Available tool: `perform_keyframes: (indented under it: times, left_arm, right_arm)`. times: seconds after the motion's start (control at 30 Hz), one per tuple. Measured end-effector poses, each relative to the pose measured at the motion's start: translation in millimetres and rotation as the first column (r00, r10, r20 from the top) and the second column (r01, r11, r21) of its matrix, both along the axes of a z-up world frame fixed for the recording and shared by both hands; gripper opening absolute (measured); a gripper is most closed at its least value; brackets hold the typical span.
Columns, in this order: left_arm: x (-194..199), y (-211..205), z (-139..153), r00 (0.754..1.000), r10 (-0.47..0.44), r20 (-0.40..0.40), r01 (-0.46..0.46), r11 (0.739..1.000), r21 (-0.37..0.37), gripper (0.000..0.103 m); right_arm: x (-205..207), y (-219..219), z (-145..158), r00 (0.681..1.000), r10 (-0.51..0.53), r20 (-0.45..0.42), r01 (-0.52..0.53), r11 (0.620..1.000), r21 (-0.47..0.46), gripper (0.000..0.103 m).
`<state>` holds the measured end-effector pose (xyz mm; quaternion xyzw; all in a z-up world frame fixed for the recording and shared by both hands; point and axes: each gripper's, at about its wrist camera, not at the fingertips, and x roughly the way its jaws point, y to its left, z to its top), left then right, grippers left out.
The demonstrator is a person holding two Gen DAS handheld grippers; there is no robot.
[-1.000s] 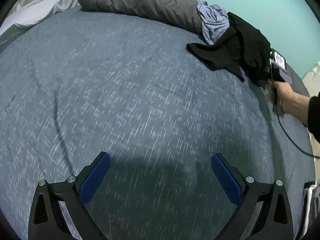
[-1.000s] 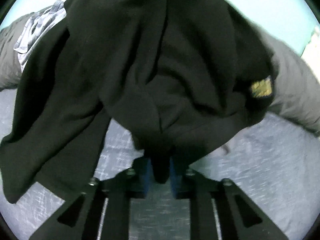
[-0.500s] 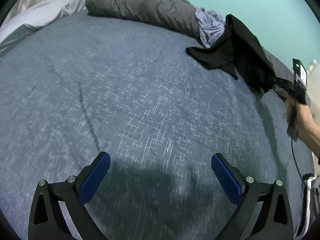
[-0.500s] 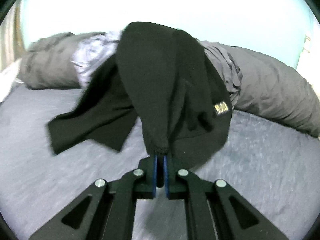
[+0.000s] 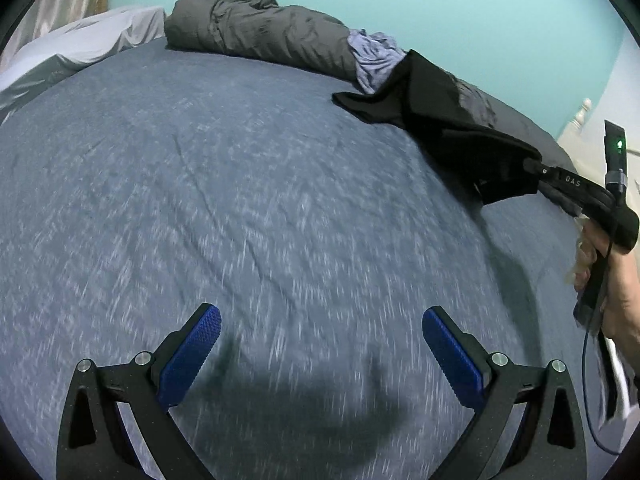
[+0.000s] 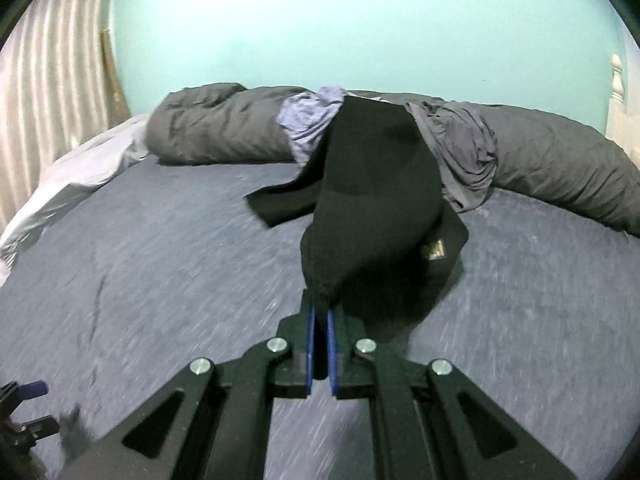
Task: Fold clothes
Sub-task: 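Pull the black garment off the pillows with the right tool and lay it flat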
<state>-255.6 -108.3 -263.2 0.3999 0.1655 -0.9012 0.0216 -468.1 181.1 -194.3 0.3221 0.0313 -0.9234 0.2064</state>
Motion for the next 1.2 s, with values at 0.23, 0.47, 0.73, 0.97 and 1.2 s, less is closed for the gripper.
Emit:
perform_keyframes:
  times: [0.23, 0.47, 0.73, 0.97, 1.2]
  left_arm:
    - [42, 0, 2, 0.998, -0.012, -0.064, 0.012, 1.000, 0.010, 0.103]
    - [94, -12, 14, 0.996, -0.001, -0.087, 0.007, 0.997, 0.075, 0.103]
    - [166, -14, 43, 0.993, 0.030, -0.111, -0.017, 0.993, 0.118, 0.103]
    - [198, -10, 67, 0.988, 0.020, -0.150, -0.001, 0.992, 0.123, 0.103]
    - [208, 1, 66, 0.986, -0.030, -0.163, 0.044, 0.995, 0.086, 0.103]
  right_arm:
    - [72, -7, 6, 0.998, 0.054, -0.039, -0.054, 0.998, 0.010, 0.004]
    - [156, -7, 55, 0.997, 0.030, -0.069, -0.035, 0.997, -0.068, 0.004]
    - [258, -10, 126, 0.993, 0.051, -0.108, -0.062, 0.993, -0.100, 0.004]
    - [311, -16, 197, 0.978, 0.118, -0.173, -0.142, 0.981, -0.134, 0.004]
    - [307, -22, 179, 0.983, 0.144, -0.112, -0.156, 0.982, -0.109, 0.005]
